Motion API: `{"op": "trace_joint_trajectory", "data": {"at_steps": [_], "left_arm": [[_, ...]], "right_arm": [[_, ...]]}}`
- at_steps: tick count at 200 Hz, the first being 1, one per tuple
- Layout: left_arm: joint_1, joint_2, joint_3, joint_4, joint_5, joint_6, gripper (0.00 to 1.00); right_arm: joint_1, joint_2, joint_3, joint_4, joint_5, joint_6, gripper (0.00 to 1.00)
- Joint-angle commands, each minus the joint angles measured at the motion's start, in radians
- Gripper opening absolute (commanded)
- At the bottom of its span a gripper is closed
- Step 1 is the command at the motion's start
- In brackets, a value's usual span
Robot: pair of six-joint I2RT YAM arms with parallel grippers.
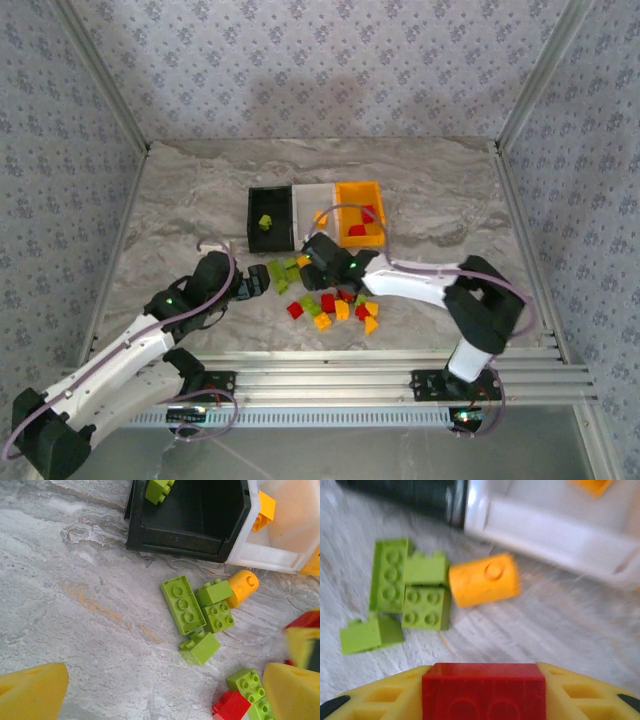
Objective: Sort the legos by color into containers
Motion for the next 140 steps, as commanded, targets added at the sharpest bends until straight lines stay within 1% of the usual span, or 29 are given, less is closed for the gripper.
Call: {"op": "trace_joint_trajectory", "data": {"at_steps": [1, 15, 37, 60, 70, 102, 121, 140], "left_arm": [[0.005, 0.003, -0.016, 0.013, -0.007, -0.017, 1.00], [0.005, 0.001, -0.023, 0.023, 0.000, -0.019, 1.00], [0.004, 0.005, -0.024, 0.030, 0.013, -0.016, 1.00], [0.005, 0.007, -0.027, 0.033, 0.028, -0.007, 1.00], [0.005, 0.006, -0.027, 0.034, 0.035, -0.005, 1.00], [0.004, 0.016, -0.026, 0.038, 0.061, 0.011, 1.00], [0.004, 0.033, -0.024, 0.045, 0.082, 0.022, 1.00], [0.004, 0.055, -0.020, 0.054, 0.101, 0.033, 0.99]], "right_arm": [[-0.095, -0.098, -0.012, 0.004, 0.037, 0.005, 0.51], [-0.154, -0.094, 0.012, -0.006, 0.028, 0.008, 0.51], [-0.234, -0.032, 0.090, -0.047, 0.027, 0.040, 0.51], [-0.291, 0.066, 0.171, -0.098, 0.057, 0.071, 0.52], [-0.315, 0.106, 0.235, -0.116, 0.065, 0.087, 0.51], [-0.383, 0.184, 0.300, -0.121, 0.057, 0.129, 0.53], [-0.410, 0.221, 0.330, -0.127, 0.032, 0.148, 0.56], [-0.421, 0.243, 0.353, -0.120, 0.009, 0.148, 0.63]]}}
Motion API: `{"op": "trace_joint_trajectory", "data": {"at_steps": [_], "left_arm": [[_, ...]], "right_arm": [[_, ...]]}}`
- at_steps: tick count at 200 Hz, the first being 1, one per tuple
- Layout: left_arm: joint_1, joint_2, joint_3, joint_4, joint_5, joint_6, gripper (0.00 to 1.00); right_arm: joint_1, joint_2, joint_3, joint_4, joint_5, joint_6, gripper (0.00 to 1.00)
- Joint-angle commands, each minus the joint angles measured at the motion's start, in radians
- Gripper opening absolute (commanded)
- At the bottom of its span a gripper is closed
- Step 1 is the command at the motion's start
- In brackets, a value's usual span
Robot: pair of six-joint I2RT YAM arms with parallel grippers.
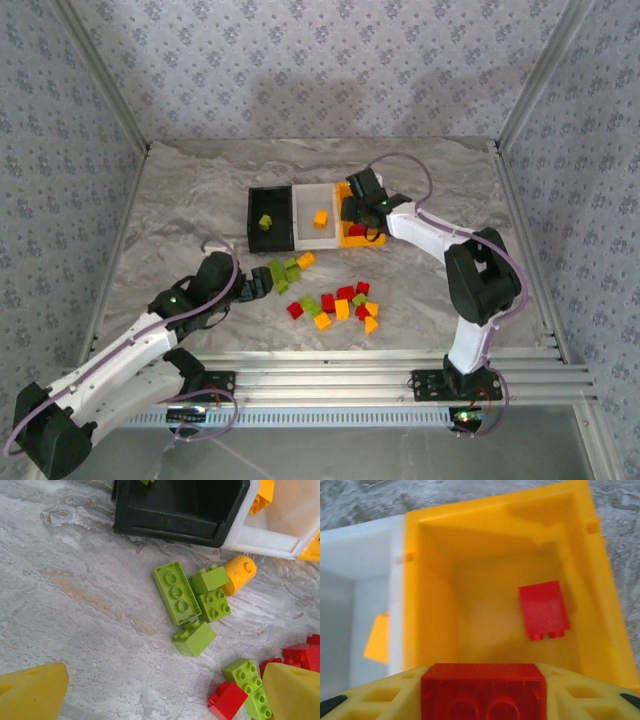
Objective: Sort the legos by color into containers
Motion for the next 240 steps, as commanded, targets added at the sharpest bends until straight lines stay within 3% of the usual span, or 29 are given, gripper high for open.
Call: {"op": "trace_joint_trajectory", "data": {"at_steps": [1, 27, 56, 105, 137, 240], "left_arm": [[0.005, 0.021, 0.000, 0.025, 0.042, 0.032, 1.00], [0.003, 0.047, 0.013, 0.039, 0.075, 0.055, 0.99], [-0.037, 0.110, 0.047, 0.042, 0.119, 0.124, 0.96], [-0.265, 0.389, 0.132, -0.003, 0.063, 0.183, 0.87], [-0.350, 0.535, 0.173, 0.021, 0.023, 0.183, 0.78], [-0.365, 0.721, 0.234, 0.071, -0.031, 0.222, 0.56]], "right_arm": [[-0.010, 0.034, 0.055, -0.032, -0.021, 0.030, 0.63], [-0.007, 0.018, 0.065, -0.017, -0.033, 0.015, 0.73], [0.004, -0.056, 0.020, 0.007, -0.040, 0.013, 0.74], [0.025, -0.179, -0.169, 0.068, -0.039, 0.040, 0.74], [0.026, -0.242, -0.258, 0.094, -0.034, 0.056, 0.74], [0.031, -0.365, -0.361, 0.114, -0.007, 0.056, 0.74]]}}
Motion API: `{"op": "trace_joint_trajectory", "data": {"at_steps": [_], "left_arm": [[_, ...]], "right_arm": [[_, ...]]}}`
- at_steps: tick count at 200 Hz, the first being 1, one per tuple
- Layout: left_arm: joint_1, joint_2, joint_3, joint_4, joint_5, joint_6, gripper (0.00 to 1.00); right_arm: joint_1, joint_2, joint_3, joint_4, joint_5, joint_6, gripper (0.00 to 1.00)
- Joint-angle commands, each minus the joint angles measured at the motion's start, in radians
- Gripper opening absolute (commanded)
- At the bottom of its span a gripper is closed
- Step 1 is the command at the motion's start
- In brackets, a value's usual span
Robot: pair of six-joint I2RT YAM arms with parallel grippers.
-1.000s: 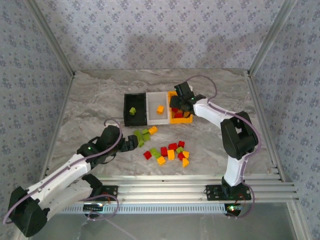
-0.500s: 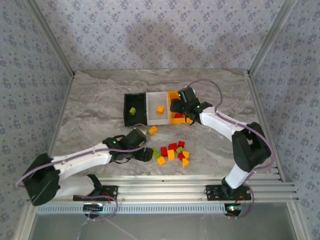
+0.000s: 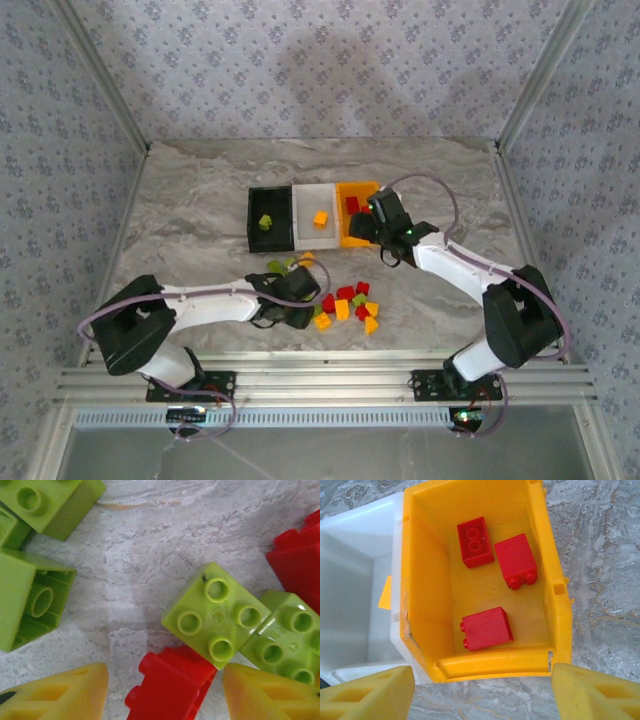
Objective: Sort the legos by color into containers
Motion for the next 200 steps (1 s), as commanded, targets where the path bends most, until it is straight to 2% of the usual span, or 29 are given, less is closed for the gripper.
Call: {"op": "trace_joint_trajectory", "data": {"at_steps": [1, 83, 131, 165, 200], "left_arm": [[-0.005, 0.026, 0.033, 0.010, -0.018, 0.022, 0.56], [-0.005, -0.042, 0.017, -0.013, -0.007, 0.004, 0.29], [-0.001, -0.131, 0.054, -0.062, -0.016, 0.010, 0.24], [0.030, -0.127, 0.206, -0.091, 0.002, 0.073, 0.24], [0.082, 0.035, 0.480, -0.044, 0.035, 0.158, 0.23]], "right_arm": [[0.005, -0.029, -0.017, 0.008, 0.026, 0.010, 0.74], [0.004, -0.052, -0.033, 0.010, 0.045, 0.015, 0.74], [-0.004, -0.129, -0.091, -0.001, 0.068, 0.039, 0.74], [-0.023, -0.236, -0.176, -0.023, 0.104, 0.069, 0.75], [-0.042, -0.326, -0.285, -0.036, 0.114, 0.105, 0.75]]}}
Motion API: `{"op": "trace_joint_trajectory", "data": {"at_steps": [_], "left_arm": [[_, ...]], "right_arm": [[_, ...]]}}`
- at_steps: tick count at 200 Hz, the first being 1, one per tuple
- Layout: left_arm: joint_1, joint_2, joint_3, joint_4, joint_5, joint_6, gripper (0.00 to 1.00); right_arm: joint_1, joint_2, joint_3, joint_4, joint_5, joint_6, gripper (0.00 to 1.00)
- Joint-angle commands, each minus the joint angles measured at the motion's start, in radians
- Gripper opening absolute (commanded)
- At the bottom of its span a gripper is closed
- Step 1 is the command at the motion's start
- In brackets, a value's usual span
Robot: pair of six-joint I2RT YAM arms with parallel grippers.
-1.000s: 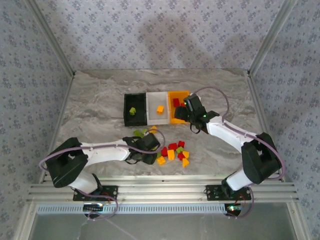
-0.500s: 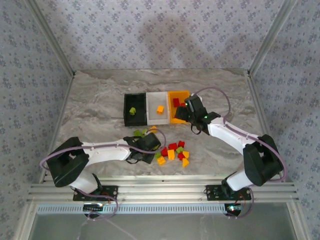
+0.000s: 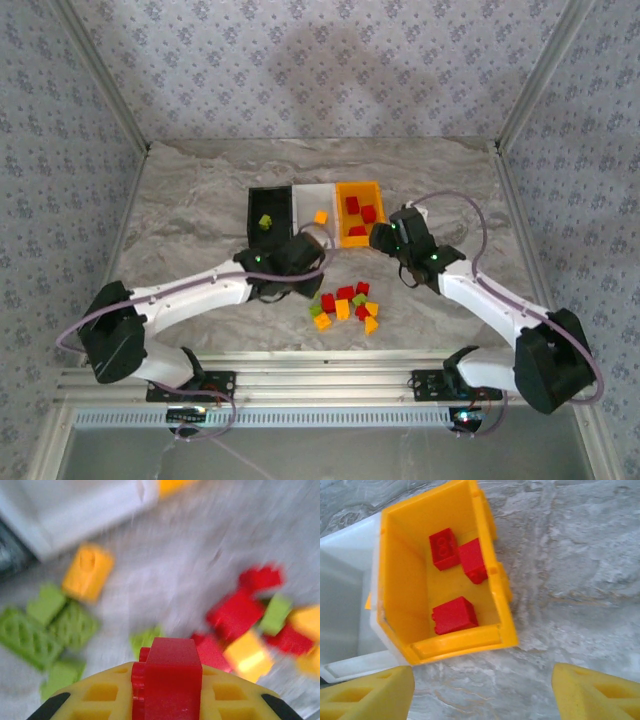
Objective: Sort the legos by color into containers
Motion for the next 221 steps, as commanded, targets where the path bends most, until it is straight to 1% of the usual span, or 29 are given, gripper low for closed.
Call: {"op": "trace_joint_trajectory", "data": {"at_steps": [1, 19, 41, 71, 90, 98, 125, 152, 175, 207, 221], "left_arm": [[0.031, 0.106, 0.180, 0.043, 0.024, 0.085, 0.23], [0.071, 0.243, 0.339, 0.047, 0.049, 0.107, 0.22], [0.115, 0.420, 0.532, 0.012, 0.081, 0.116, 0.22], [0.141, 0.626, 0.768, -0.049, 0.067, 0.124, 0.21], [0.152, 0.729, 0.889, -0.100, 0.049, 0.123, 0.21], [0.156, 0.764, 0.949, -0.116, 0.053, 0.120, 0.24], [0.159, 0.826, 1.049, -0.156, 0.070, 0.106, 0.41], [0.156, 0.763, 1.012, -0.119, 0.094, 0.088, 0.55], [0.148, 0.645, 0.904, -0.058, 0.114, 0.067, 0.66], [0.127, 0.386, 0.570, 0.095, 0.143, 0.013, 0.85], [0.108, 0.258, 0.432, 0.154, 0.143, -0.009, 0.91]], "right_arm": [[-0.011, -0.050, -0.060, -0.041, 0.038, 0.045, 0.75], [-0.012, -0.078, -0.091, -0.056, 0.036, 0.050, 0.75], [-0.014, -0.111, -0.119, -0.072, 0.037, 0.050, 0.75], [-0.017, -0.139, -0.146, -0.081, 0.030, 0.047, 0.75], [-0.016, -0.146, -0.150, -0.087, 0.023, 0.045, 0.75], [-0.016, -0.148, -0.152, -0.086, 0.017, 0.042, 0.75], [-0.014, -0.152, -0.155, -0.096, 0.004, 0.040, 0.76], [-0.011, -0.156, -0.157, -0.105, -0.017, 0.036, 0.76], [-0.003, -0.154, -0.154, -0.106, -0.063, 0.019, 0.76], [0.048, -0.134, -0.141, -0.130, -0.126, -0.016, 0.76], [0.091, -0.118, -0.133, -0.152, -0.141, -0.029, 0.76]]}}
